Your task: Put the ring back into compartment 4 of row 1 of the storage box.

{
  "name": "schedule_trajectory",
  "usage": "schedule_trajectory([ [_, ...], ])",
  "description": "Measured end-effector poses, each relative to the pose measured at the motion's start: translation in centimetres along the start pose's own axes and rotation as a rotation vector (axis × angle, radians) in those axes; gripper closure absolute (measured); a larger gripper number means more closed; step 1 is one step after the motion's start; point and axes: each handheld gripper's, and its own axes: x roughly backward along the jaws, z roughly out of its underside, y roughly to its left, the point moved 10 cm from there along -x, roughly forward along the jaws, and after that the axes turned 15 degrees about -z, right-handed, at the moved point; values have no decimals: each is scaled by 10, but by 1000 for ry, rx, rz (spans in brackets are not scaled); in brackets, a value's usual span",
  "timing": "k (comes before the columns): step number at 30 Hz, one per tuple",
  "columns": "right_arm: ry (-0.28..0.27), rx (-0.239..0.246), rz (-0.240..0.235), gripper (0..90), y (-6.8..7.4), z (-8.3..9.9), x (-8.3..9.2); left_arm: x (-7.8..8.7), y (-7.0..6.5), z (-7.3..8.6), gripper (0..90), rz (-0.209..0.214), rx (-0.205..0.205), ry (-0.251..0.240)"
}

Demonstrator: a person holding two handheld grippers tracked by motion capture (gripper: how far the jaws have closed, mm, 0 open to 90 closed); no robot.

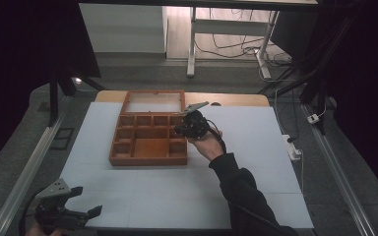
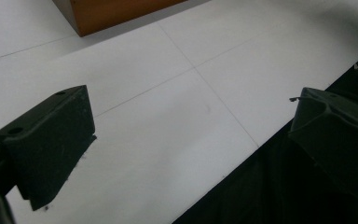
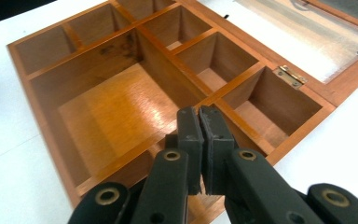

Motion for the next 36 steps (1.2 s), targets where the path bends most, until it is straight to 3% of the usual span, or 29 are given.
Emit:
schedule_trajectory([
  [23, -22, -29, 55, 883, -33, -17, -15, 0, 1, 0, 0, 1, 4, -1],
  [36, -11, -8, 94, 883, -47, -24, -24, 0, 1, 0, 0, 4, 4, -1],
])
